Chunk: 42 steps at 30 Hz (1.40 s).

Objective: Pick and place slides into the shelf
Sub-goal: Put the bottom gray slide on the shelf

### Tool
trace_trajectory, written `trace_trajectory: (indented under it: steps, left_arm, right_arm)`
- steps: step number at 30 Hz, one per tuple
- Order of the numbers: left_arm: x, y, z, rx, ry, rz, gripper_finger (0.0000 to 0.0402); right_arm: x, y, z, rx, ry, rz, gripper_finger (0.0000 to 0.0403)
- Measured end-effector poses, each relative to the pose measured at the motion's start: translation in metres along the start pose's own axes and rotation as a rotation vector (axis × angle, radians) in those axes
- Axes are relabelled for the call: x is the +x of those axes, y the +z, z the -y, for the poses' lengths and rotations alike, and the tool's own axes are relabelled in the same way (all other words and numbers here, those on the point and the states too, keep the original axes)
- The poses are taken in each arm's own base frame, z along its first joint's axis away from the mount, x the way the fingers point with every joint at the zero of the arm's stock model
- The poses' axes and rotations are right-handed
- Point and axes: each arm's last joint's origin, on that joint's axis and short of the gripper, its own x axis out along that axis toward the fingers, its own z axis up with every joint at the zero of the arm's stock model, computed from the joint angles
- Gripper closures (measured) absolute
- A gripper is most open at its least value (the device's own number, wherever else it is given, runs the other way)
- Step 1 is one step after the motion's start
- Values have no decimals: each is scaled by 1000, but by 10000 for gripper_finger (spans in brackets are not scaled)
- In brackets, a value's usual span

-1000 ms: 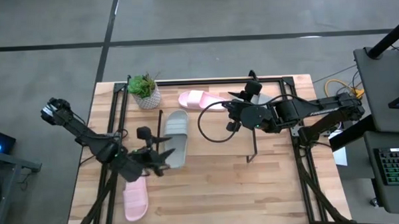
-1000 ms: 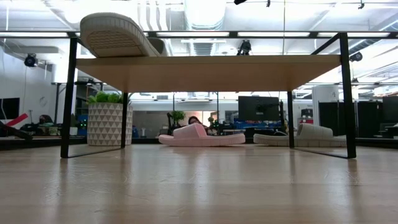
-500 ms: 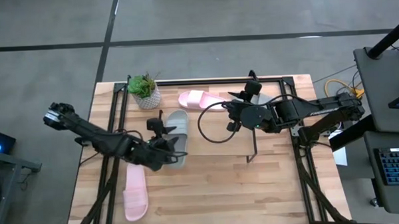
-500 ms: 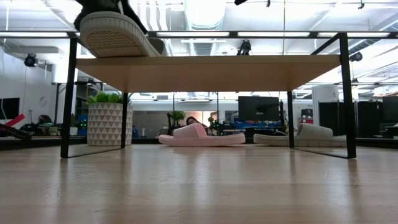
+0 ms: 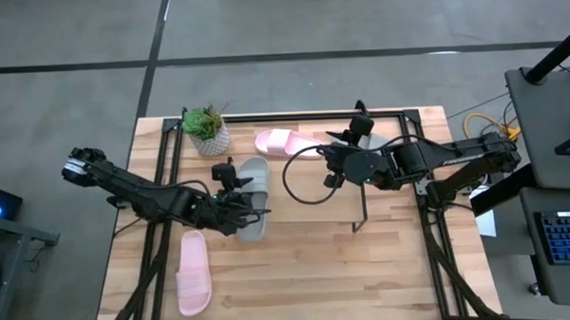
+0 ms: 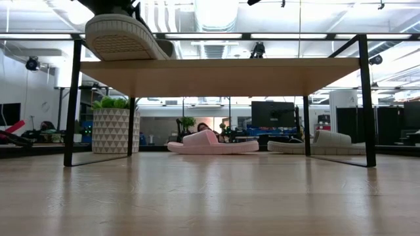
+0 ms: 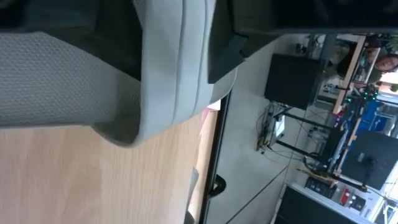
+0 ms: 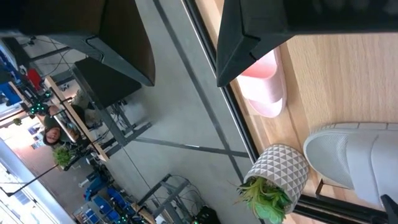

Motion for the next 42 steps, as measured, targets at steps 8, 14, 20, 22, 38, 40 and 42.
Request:
trace_trajectory:
  steps: [8, 14, 20, 22, 38, 40, 42]
  left_arm:
    - [1, -2, 0, 70, -1, -17, 378]
    - [1, -2, 0, 78, 0, -18, 395]
    - [0, -4, -1, 95, 8, -30, 400]
    - [0, -5, -1, 102, 22, -37, 400]
    - [-8, 1, -14, 123, 39, -60, 401]
    - [-8, 0, -14, 127, 38, -65, 401]
    - [-8, -2, -13, 130, 35, -81, 401]
  right_arm:
    - [0, 0, 0, 0, 0, 0, 241]
    - [0, 0, 0, 3, 0, 0, 241]
    - [0, 0, 0, 3, 0, 1, 241]
    - [0, 0, 0, 3, 0, 0, 241]
    - [0, 0, 0, 3, 0, 1, 241]
    - [0, 0, 0, 1, 0, 1, 241]
    - [0, 0, 0, 1, 0, 1, 241]
